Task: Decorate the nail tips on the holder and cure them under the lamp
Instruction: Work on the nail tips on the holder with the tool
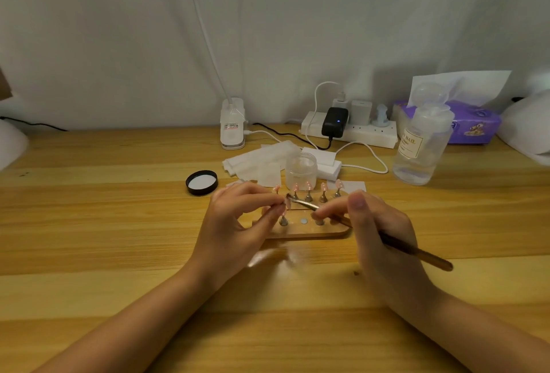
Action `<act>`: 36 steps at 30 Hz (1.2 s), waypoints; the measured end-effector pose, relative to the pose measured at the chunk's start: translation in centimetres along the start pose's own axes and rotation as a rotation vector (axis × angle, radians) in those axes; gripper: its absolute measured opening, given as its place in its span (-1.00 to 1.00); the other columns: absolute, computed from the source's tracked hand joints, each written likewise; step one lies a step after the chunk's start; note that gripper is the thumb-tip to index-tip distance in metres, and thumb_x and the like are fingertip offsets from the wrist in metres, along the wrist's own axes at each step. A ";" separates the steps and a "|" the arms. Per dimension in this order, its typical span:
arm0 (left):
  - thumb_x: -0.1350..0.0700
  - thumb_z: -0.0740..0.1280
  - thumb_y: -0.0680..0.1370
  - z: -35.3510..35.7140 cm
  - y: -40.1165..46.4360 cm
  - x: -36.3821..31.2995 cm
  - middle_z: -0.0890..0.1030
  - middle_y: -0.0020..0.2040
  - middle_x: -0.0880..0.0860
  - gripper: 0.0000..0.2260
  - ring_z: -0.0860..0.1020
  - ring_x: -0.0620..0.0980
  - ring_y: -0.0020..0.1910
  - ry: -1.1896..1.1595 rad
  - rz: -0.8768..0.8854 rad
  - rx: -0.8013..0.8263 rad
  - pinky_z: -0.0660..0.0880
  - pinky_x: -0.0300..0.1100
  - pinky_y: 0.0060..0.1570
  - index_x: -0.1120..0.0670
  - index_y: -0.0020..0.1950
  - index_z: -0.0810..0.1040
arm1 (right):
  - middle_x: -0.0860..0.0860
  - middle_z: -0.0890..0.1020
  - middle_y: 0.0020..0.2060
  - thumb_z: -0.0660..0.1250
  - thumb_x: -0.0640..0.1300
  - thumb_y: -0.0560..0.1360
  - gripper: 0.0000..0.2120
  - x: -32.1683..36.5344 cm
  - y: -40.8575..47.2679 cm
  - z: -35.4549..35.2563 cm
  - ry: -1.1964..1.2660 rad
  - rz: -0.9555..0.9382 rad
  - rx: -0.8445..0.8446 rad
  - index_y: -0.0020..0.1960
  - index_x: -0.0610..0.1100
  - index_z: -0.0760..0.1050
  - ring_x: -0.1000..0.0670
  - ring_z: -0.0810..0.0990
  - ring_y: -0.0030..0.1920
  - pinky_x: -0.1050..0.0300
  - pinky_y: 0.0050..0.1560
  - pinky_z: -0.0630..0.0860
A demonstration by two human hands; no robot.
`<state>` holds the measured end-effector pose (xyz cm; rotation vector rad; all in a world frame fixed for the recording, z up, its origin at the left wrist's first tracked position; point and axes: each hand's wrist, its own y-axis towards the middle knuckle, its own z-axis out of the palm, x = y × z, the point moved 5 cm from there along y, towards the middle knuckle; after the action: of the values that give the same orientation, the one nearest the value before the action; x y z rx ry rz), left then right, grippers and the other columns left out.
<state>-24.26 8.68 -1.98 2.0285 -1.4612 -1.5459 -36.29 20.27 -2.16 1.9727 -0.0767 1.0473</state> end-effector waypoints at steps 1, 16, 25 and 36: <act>0.11 0.40 0.39 0.0 0.0 0.0 0.62 -0.18 -0.09 -0.85 0.55 -0.13 -0.14 -0.006 -0.003 0.000 0.43 0.23 -0.06 0.02 -0.05 0.63 | 0.12 0.62 -0.32 -0.02 0.22 0.53 -0.56 -0.1 -0.1 0.0 0.019 0.012 0.007 -0.23 0.07 0.54 0.17 0.58 -0.19 0.08 -0.02 0.46; 0.14 0.38 0.38 -0.3 0.0 -0.1 0.59 -0.12 -0.01 -0.85 0.54 -0.13 -0.09 -0.039 -0.020 -0.037 0.50 -0.10 -0.05 0.13 -0.08 0.65 | 0.08 0.63 -0.40 0.04 0.08 0.50 -0.59 -0.8 -0.4 -0.7 0.125 0.120 -0.057 -0.36 0.00 0.55 0.12 0.58 -0.28 0.02 -0.09 0.42; 0.12 0.41 0.38 -0.4 -0.1 0.2 0.64 -0.13 -0.07 -0.89 0.59 -0.12 -0.06 -0.052 -0.024 -0.030 0.46 0.17 -0.03 0.10 -0.13 0.64 | 0.20 0.56 -0.26 -0.04 0.15 0.58 -0.67 0.2 -0.1 -0.2 -0.103 -0.110 -0.023 -0.12 0.12 0.47 0.17 0.53 -0.16 0.01 -0.12 0.46; 0.09 0.44 0.37 -0.4 -0.1 0.3 0.61 -0.16 -0.06 -0.87 0.57 -0.02 -0.12 -0.042 0.001 -0.057 0.45 0.22 -0.10 0.01 -0.10 0.63 | 0.09 0.58 -0.30 -0.06 0.12 0.60 -0.54 0.2 -0.5 -0.1 -0.035 -0.200 -0.024 -0.24 0.05 0.54 0.18 0.54 -0.22 0.11 -0.04 0.40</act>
<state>-23.91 8.30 -2.08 1.9752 -1.4160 -1.6203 -36.03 20.72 -2.33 1.9332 0.0874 0.8787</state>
